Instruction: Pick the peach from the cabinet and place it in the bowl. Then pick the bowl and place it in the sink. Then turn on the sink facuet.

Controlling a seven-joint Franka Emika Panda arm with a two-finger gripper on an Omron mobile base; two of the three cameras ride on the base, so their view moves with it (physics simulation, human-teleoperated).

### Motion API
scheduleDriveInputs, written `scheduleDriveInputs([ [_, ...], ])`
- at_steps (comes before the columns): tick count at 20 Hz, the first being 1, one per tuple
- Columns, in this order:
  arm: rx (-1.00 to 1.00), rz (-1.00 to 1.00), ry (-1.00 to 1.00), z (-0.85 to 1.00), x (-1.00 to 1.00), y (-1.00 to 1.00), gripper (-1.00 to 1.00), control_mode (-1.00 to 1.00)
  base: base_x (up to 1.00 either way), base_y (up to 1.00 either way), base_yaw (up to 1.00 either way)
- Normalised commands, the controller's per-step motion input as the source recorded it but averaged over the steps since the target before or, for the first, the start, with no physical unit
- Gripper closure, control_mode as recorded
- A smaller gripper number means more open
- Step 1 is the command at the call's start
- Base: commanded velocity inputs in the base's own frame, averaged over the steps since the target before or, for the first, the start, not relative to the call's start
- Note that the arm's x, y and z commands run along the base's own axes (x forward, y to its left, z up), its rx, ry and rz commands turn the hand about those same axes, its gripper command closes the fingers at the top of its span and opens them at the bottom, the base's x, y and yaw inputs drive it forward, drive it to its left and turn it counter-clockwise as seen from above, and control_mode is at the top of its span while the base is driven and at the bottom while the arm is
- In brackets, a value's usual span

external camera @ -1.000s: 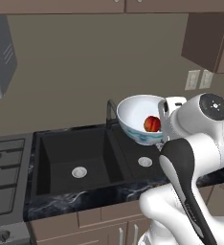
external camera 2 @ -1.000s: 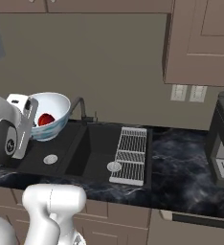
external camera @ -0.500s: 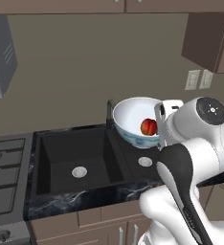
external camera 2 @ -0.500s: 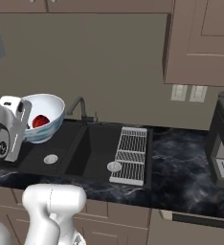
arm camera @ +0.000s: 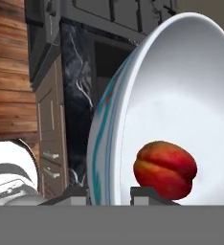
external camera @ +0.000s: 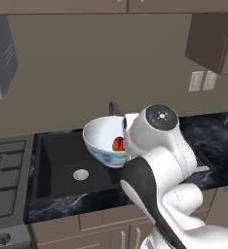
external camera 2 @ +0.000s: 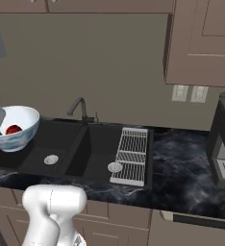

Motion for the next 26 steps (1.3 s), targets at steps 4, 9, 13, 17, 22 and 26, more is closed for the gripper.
scheduleDriveInputs([
  [4,0.08,-0.09,0.29,-0.55,0.6,0.66,1.0,-1.0,0.0,0.0,0.0],
  [9,0.01,-0.1,0.14,-0.52,0.74,0.42,1.0,-1.0,0.0,0.0,0.0],
  [13,-0.03,-0.1,0.01,-0.4,0.89,0.14,1.0,-1.0,0.0,0.0,0.0],
  [17,-0.03,-0.1,0.0,-0.47,0.88,0.02,1.0,-1.0,0.0,0.0,0.0],
  [22,0.0,-0.05,0.03,-0.59,0.75,0.0,1.0,-1.0,0.0,0.0,0.0],
  [26,0.0,0.0,0.0,-0.61,0.65,0.01,1.0,-1.0,0.0,0.0,0.0],
])
